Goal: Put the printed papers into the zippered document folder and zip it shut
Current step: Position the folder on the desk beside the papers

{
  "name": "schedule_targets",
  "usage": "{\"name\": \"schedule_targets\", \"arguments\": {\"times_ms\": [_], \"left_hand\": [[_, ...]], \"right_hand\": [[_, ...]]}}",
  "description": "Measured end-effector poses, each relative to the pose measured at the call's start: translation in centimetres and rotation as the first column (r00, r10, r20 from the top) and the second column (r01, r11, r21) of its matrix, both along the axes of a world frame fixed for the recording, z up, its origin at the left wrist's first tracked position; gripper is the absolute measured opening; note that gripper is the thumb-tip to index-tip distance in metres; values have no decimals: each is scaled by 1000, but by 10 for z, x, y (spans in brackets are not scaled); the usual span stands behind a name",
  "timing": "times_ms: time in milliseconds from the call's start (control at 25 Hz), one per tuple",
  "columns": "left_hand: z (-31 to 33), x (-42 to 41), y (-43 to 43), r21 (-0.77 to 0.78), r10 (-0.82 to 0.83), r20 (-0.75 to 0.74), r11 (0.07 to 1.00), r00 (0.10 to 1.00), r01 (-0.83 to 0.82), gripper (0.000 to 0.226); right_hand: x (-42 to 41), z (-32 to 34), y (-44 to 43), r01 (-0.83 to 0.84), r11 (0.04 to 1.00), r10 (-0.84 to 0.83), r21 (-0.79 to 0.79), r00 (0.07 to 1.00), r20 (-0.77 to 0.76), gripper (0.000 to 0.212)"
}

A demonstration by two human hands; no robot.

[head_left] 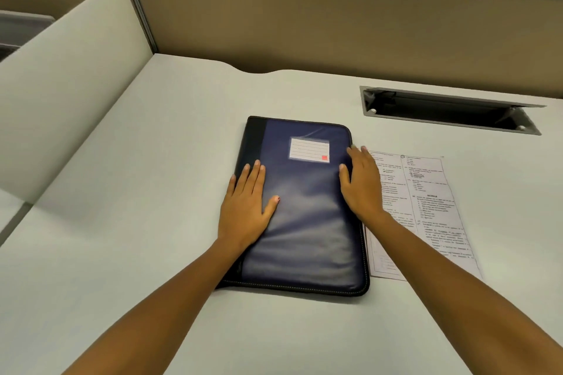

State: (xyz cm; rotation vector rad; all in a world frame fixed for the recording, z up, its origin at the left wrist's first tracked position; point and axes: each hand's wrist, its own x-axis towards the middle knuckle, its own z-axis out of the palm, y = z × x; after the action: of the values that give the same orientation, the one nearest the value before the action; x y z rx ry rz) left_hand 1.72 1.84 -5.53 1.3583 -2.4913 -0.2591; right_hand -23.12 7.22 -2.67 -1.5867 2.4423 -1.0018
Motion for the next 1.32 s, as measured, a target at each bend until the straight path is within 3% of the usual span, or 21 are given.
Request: {"name": "schedule_targets", "arguments": {"times_ms": [120, 200, 400, 560, 760, 840, 1040, 1320], "left_hand": [[1, 1, 2, -7, 6, 0, 1000, 1000, -6, 71], [3, 0, 3, 0, 7, 2, 1000, 1000, -7, 71], [4, -1, 4, 11, 31, 23, 999, 999, -32, 69], [7, -2, 5, 15, 33, 48, 999, 998, -34, 68], [8, -3, 4, 22, 49, 56, 998, 997, -51, 67], [8, -3, 5, 28, 51, 55, 998, 997, -53, 67], [7, -3, 3, 36, 61, 64, 997, 996, -63, 67], [10, -4, 4, 48, 66, 61, 996, 996, -69, 68]], "right_hand": [[-5, 11, -42, -17, 997, 7, -75, 991, -132, 31], [-6, 18, -75, -38, 998, 30, -56, 991, -134, 32], [-2, 31, -166, -226, 961, 236, 162, 971, -46, 39], [6, 40, -220, -489, 805, 488, 336, 868, 95, 56], [24, 36, -262, -717, 542, 691, 438, 677, 253, 52], [27, 34, -270, -749, 482, 723, 455, 634, 277, 49], [30, 25, -283, -727, 514, 783, 455, 614, 97, 25], [24, 21, -281, -756, 532, 830, 381, 554, -60, 10]]}}
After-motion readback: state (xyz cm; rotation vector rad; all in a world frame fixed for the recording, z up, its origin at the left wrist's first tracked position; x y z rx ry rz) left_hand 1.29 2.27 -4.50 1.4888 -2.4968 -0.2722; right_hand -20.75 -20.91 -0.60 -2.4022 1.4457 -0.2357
